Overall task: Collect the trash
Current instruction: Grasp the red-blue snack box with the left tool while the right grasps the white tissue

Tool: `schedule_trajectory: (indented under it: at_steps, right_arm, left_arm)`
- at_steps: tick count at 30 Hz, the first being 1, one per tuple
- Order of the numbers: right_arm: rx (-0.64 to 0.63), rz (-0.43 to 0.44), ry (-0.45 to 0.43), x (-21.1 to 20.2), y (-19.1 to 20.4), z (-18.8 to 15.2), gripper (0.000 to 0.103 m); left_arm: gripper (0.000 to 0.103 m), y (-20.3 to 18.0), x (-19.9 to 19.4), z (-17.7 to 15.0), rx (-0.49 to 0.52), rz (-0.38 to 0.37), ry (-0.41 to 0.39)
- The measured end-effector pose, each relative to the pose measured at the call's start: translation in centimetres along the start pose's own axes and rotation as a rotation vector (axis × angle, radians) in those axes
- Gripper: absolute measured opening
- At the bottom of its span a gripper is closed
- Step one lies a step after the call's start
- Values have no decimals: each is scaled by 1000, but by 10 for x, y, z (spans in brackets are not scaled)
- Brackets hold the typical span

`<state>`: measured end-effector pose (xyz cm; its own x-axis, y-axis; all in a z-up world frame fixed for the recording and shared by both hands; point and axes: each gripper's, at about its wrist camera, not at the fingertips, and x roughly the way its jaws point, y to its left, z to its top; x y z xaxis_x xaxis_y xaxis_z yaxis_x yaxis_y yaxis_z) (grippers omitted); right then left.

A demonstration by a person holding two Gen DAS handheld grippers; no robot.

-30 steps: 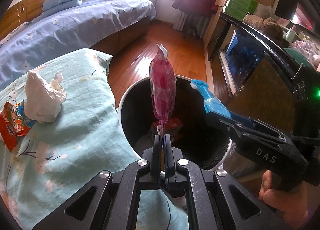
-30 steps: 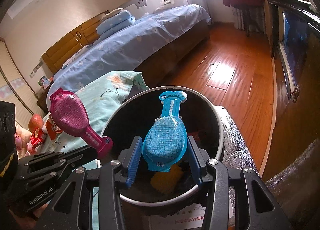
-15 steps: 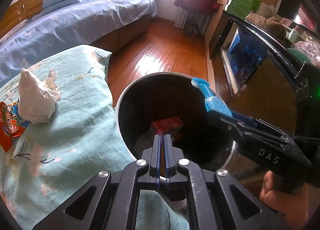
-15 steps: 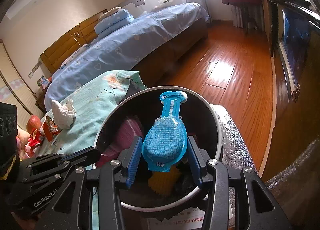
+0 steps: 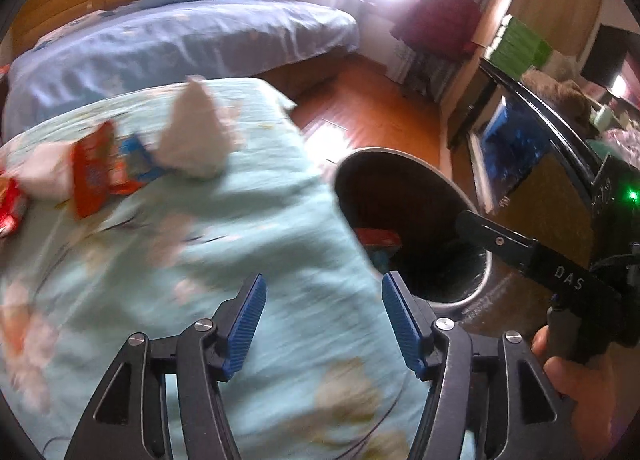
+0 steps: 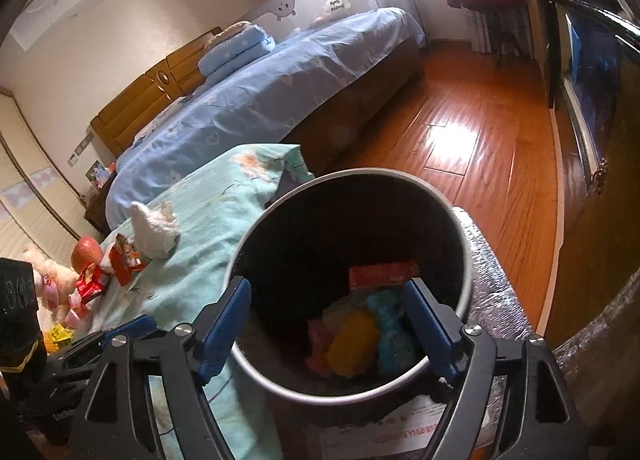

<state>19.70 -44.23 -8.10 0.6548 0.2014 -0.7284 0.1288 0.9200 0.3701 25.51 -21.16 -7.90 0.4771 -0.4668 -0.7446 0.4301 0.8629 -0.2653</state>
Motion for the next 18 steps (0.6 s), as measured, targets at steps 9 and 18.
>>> schedule_trajectory:
  at_steps: [9,18]
  right_arm:
    - [-56,64,13,-1,50,-18,86]
    - [-138,112,49,16,100,-30,86]
  left_arm:
    - [64,50,-50,-33,-83,109,-54]
    - [64,88,-79,-44,-150,172,-68]
